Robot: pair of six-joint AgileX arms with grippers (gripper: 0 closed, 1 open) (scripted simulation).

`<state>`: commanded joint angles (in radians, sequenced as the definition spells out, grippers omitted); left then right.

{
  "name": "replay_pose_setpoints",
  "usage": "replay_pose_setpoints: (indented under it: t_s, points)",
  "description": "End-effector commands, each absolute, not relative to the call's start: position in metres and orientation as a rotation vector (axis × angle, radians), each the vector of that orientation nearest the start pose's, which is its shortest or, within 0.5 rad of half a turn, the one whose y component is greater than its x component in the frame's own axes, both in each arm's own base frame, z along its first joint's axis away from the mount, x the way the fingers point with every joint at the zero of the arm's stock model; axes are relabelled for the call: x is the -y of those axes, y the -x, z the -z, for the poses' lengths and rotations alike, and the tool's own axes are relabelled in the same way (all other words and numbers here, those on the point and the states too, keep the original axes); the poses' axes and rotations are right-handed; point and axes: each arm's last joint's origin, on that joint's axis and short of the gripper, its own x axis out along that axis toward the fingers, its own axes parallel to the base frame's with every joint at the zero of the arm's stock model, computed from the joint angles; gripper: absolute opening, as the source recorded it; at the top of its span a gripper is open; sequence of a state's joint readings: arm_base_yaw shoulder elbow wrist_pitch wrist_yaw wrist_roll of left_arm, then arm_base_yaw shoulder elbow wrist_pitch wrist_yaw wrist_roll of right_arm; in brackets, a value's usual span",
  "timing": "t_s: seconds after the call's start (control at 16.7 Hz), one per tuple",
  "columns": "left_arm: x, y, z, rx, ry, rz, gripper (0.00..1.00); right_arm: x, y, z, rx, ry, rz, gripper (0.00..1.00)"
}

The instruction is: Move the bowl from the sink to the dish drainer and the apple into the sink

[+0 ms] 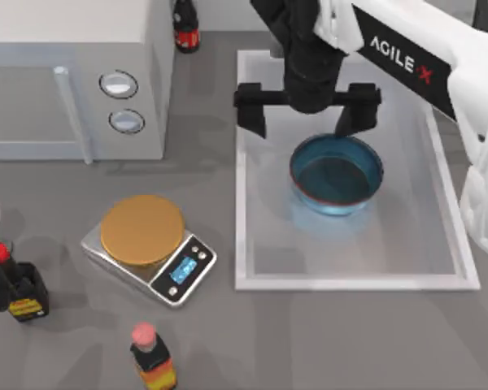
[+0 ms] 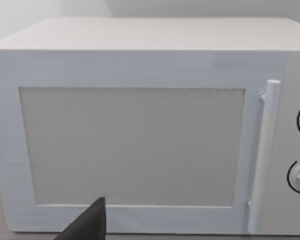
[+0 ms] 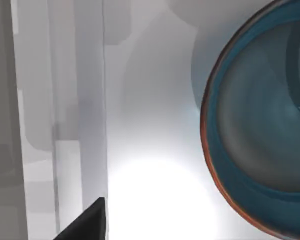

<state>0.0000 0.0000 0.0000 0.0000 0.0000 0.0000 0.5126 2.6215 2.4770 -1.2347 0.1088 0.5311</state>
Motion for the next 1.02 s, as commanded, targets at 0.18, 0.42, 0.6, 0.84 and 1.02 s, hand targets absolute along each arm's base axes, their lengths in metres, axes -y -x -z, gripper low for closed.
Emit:
replay_pose_setpoints:
  t_s: [0.18,0.42,0.6,0.84,1.02]
  points:
    - [0.001,-0.106,-0.160,0.000,0.000,0.000,1.00,-0.268,-0.457,-0.145,-1.371,-0.007,0.009,1.00]
    - [0.001,-0.106,-0.160,0.000,0.000,0.000,1.00,-0.268,-0.457,-0.145,-1.371,-0.007,0.009,1.00]
    - [0.001,-0.106,-0.160,0.000,0.000,0.000,1.00,-0.267,-0.461,-0.136,-1.372,-0.008,0.010,1.00]
    - [0.001,-0.106,-0.160,0.000,0.000,0.000,1.00,-0.269,-0.472,-0.087,-1.371,-0.007,0.009,1.00]
    - [0.001,-0.106,-0.160,0.000,0.000,0.000,1.00,-0.268,-0.477,-0.052,-1.370,-0.007,0.008,1.00]
